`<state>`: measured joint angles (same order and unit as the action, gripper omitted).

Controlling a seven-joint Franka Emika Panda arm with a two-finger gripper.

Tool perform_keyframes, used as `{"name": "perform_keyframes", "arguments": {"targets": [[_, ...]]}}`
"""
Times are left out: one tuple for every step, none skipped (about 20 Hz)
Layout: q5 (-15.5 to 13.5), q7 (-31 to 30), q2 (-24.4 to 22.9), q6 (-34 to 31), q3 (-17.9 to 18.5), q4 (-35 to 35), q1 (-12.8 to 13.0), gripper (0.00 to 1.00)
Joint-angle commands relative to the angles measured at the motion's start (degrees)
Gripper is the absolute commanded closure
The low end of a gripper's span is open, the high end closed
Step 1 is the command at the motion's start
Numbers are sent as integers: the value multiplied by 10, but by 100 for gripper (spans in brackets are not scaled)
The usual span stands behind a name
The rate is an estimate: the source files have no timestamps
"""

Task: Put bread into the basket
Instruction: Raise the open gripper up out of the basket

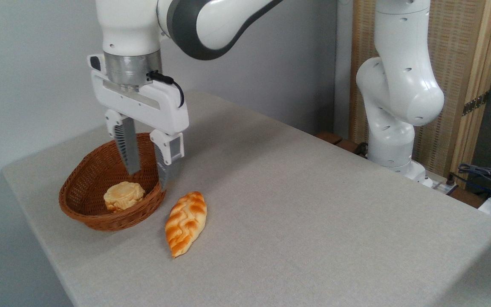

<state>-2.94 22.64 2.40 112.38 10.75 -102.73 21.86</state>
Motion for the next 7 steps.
{"name": "perform_keyframes", "arguments": {"targets": [[16,103,-14,-51,29,0,3,0],[16,129,-18,-60,37,0,4,0],[16,152,-20,-66,41,0,4,0],[16,169,-25,-71,47,0,3,0],[11,178,-27,-73,54,0,4,0],[8,179,-28,-73,59,0,4,0],[6,179,-28,-72,60,0,3,0]]}}
